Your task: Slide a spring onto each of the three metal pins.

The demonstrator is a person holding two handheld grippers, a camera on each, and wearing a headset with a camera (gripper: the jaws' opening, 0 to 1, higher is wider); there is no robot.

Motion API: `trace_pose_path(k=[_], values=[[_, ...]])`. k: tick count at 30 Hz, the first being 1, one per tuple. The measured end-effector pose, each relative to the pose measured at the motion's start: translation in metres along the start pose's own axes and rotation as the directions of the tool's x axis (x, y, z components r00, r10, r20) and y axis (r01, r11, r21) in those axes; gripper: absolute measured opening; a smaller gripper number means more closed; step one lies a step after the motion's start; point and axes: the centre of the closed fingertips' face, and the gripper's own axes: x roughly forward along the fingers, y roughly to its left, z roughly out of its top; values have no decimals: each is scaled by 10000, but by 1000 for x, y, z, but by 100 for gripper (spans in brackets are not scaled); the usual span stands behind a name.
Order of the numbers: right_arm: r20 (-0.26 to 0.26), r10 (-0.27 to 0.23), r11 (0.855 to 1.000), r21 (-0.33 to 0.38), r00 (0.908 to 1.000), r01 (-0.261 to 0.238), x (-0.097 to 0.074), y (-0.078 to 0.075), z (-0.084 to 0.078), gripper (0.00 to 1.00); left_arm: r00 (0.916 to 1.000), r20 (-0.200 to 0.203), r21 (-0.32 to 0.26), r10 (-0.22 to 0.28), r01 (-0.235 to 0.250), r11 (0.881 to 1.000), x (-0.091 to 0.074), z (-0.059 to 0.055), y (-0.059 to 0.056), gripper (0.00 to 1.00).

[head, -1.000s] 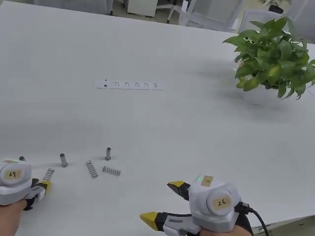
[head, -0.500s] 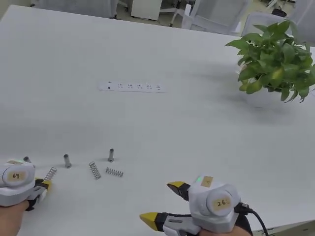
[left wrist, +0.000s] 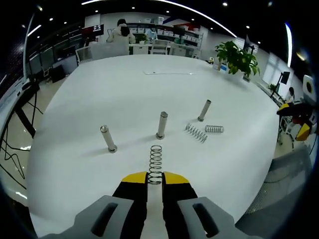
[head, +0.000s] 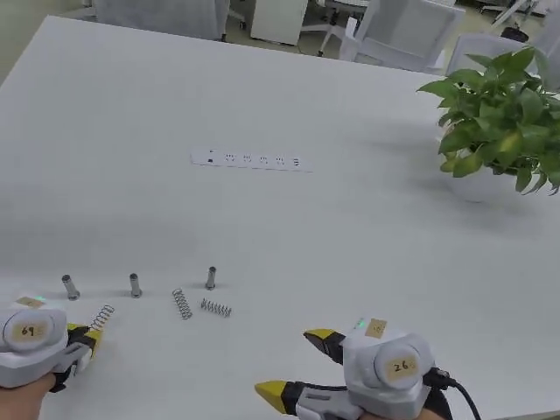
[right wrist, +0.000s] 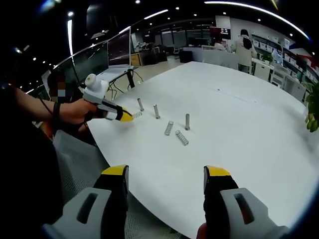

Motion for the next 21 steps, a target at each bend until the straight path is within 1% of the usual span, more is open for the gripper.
trace_pose_path(k=[4, 8, 11, 14, 17, 19, 20, 21], values=[[73, 96, 9999, 53, 9999, -96, 2, 2, 3, 59, 9999, 116, 234, -65, 63, 9997, -12, -1, -4, 3], [48, 223, 9997, 22, 9997, -223, 4, 4, 3, 59, 9995, 272, 334, -141, 132, 9994, -24, 1, -7, 3], [26, 321, 9995, -38, 9995, -321, 7, 5, 5, 59, 9989, 375, 487, -298, 280, 9984, -30, 3, -10, 3], [34, 421, 9990, -123, 9991, -420, 10, 7, 9, 58, 9974, 529, 685, -483, 446, 9967, -38, 8, -17, 3], [59, 541, 9983, -224, 9985, -540, 12, 10, 12, 58, 9963, 555, 809, -657, 611, 9948, -39, 9, -21, 3], [52, 666, 9973, -302, 9978, -664, 14, 13, 14, 58, 9962, 557, 864, -666, 616, 9944, -41, 9, -23, 3], [24, 763, 9964, -381, 9971, -761, 16, 16, 14, 58, 9951, 645, 910, -746, 686, 9935, -44, 11, -27, 3], [-2, 818, 9957, -427, 9967, -817, 17, 18, 14, 58, 9948, 680, 920, -762, 698, 9933, -45, 12, -28, 3]])
